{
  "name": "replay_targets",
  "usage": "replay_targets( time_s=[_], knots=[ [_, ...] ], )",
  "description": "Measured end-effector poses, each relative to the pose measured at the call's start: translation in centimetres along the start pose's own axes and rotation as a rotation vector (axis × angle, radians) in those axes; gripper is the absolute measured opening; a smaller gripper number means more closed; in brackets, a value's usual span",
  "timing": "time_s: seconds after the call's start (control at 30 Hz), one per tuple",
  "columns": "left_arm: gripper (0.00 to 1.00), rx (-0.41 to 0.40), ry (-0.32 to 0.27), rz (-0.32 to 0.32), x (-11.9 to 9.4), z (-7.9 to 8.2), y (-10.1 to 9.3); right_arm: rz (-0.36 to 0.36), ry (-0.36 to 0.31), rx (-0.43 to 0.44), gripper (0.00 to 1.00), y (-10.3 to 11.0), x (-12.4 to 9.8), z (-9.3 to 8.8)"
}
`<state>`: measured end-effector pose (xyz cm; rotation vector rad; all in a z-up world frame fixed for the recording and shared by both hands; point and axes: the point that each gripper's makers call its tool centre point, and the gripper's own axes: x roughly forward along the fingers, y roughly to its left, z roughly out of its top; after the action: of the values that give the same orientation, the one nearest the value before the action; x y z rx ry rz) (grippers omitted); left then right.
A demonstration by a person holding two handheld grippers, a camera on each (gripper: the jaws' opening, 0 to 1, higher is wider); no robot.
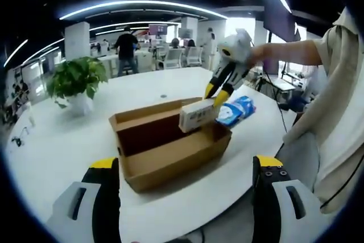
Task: Operate the shoe box by opening the lid, removing the specified soft item, and placing it in the target area until the item is outside and the box remains undamaged.
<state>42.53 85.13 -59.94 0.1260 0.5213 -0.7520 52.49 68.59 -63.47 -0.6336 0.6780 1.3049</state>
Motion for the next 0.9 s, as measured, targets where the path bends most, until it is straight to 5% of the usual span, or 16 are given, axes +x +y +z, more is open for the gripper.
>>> replay_targets(
  time_s=[0.37,0.9],
  knots=[
    [1.00,0.006,0.006,-0.014,0.4,0.1,-0.4,-0.028,0.000,-0.004,0.14,-0.8,-3.7,-1.1],
    [1.00,0.018,0.018,-0.046,1.7,0.5,-1.3,-0.082,0.014,0.040,0.14,-2.7,-8.6,-5.1]
  ],
)
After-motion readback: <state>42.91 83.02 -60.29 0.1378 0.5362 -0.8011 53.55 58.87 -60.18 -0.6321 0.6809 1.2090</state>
